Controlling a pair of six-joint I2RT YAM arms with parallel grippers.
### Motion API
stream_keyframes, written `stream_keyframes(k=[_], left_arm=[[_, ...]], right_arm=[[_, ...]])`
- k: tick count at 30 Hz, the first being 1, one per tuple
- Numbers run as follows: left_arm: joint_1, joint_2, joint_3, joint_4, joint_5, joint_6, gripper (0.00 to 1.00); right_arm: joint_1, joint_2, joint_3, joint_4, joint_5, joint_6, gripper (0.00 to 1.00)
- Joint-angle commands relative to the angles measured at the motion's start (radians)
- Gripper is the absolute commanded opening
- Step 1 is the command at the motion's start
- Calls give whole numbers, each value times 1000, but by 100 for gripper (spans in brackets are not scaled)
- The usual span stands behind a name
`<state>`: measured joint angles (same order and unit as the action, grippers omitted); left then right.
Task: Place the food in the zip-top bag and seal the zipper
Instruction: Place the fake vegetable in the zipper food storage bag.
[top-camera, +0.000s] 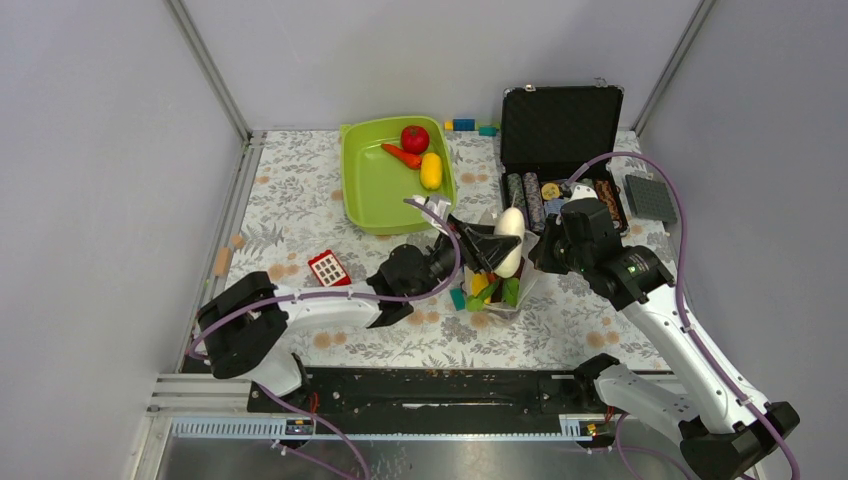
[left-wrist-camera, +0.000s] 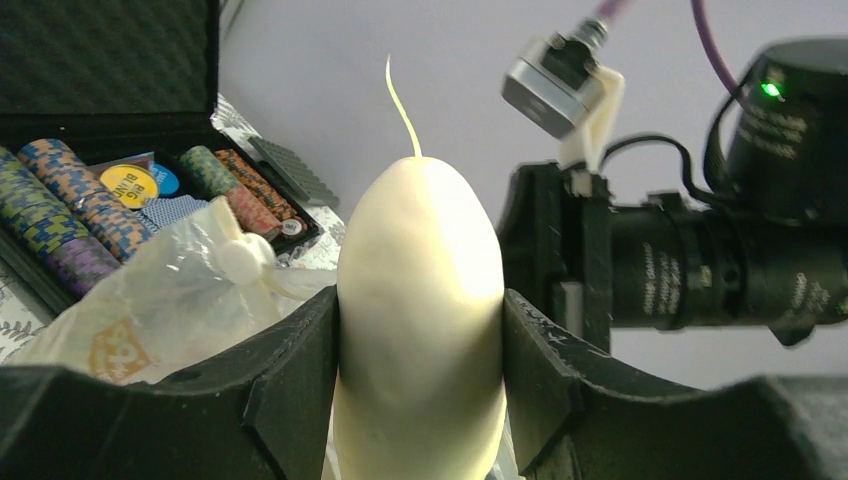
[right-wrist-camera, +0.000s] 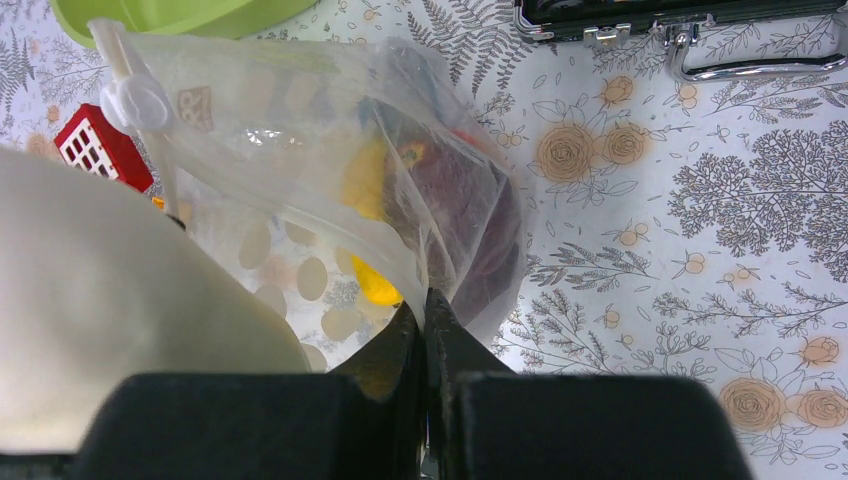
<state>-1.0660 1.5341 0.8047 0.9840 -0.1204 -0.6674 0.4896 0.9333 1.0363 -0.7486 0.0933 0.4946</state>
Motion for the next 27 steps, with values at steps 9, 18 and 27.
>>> stream_keyframes(k=[9, 18, 27], left_arm=[[-17, -85, -5, 66, 31, 114, 96], [-18, -144, 13, -39, -6, 150, 99], [24, -249, 112, -518, -252, 156, 99]], right_arm=[[-3, -4, 24, 16, 24, 6, 0], [-3, 1, 28, 9, 30, 3, 0], [-3, 1, 34, -1, 29, -10, 0]])
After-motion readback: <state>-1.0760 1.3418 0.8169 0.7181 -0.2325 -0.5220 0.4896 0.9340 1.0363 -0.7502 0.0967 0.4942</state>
